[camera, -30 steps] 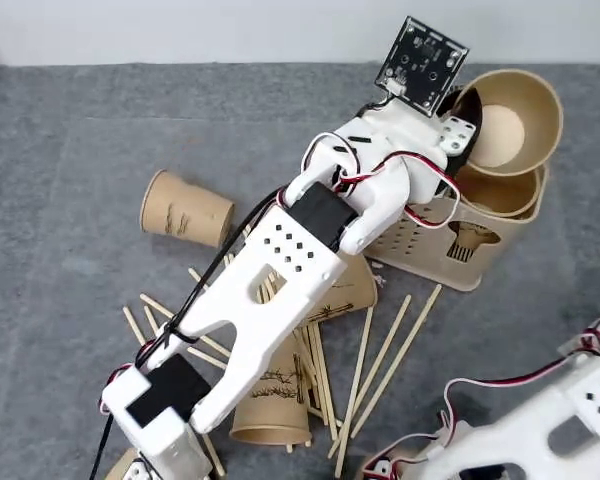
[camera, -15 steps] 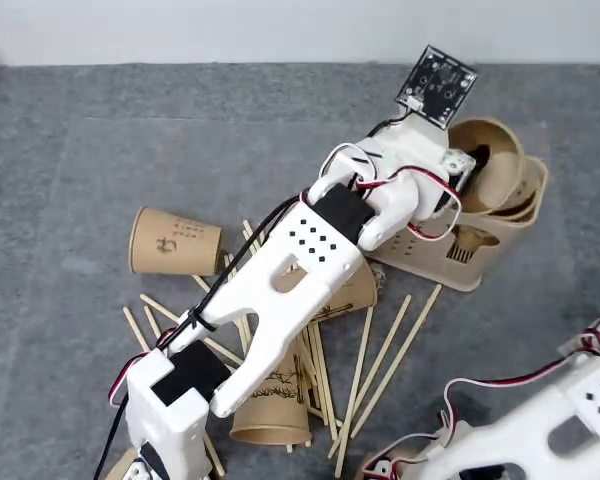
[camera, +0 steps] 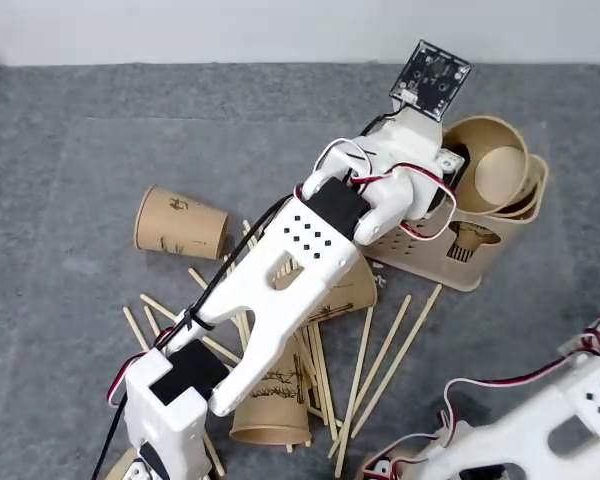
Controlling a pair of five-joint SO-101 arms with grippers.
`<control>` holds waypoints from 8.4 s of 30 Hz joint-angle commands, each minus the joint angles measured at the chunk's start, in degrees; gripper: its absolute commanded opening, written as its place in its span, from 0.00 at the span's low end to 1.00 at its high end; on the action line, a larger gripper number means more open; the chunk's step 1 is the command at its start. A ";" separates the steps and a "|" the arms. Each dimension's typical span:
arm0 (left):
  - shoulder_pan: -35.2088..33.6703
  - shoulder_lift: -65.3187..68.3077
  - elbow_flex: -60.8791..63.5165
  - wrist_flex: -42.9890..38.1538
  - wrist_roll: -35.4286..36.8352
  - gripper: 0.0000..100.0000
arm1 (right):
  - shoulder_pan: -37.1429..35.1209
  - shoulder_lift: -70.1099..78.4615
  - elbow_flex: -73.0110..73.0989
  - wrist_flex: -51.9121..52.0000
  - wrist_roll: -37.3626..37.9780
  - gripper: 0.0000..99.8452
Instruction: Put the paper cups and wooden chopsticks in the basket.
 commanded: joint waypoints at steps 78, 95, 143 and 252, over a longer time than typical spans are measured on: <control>-68.57 -35.08 24.92 40.62 -19.52 0.20 | -99.12 -0.92 -2.20 10.77 9.67 0.22; -78.15 -34.64 36.26 24.97 -19.60 0.20 | -132.70 -0.92 -2.20 11.38 0.26 0.22; -79.65 -34.64 43.91 21.10 -19.60 0.20 | -117.85 -0.92 20.48 -18.59 4.66 0.22; -78.77 -35.16 42.77 22.51 -19.52 0.20 | -60.88 3.56 -39.74 8.75 16.62 0.01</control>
